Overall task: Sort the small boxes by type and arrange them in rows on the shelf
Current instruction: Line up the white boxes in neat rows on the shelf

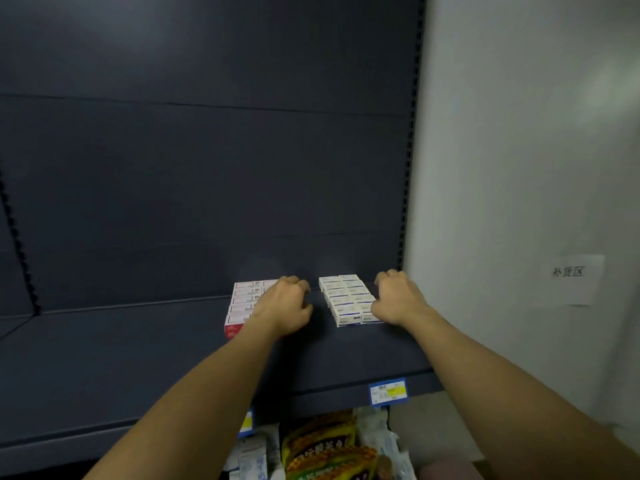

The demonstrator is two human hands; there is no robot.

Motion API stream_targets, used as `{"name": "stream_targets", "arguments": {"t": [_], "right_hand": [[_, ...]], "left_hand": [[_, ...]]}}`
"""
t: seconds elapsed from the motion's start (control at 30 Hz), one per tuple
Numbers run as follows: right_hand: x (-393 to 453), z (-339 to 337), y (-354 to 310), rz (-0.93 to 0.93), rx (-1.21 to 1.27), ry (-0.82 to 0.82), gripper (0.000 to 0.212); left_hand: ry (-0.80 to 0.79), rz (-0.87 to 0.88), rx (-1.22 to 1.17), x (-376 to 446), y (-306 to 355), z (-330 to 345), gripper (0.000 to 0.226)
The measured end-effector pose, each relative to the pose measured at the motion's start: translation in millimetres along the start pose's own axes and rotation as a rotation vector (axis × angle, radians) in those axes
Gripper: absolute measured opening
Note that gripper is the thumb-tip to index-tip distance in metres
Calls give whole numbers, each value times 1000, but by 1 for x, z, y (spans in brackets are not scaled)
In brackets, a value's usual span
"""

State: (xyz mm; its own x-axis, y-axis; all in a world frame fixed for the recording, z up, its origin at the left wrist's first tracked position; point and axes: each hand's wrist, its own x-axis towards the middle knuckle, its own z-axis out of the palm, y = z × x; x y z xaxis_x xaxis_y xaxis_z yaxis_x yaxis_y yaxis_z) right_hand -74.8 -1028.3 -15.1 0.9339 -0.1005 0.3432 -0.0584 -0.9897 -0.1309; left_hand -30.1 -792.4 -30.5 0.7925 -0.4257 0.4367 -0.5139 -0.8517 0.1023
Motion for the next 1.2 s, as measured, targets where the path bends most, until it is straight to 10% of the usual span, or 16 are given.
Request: {"name": "stream_targets", "arguments": {"t": [1.2], "right_hand": [[17, 84, 71, -418, 469, 100, 15]], "left_hand": [[95, -25, -155, 2, 60, 67, 27]]}}
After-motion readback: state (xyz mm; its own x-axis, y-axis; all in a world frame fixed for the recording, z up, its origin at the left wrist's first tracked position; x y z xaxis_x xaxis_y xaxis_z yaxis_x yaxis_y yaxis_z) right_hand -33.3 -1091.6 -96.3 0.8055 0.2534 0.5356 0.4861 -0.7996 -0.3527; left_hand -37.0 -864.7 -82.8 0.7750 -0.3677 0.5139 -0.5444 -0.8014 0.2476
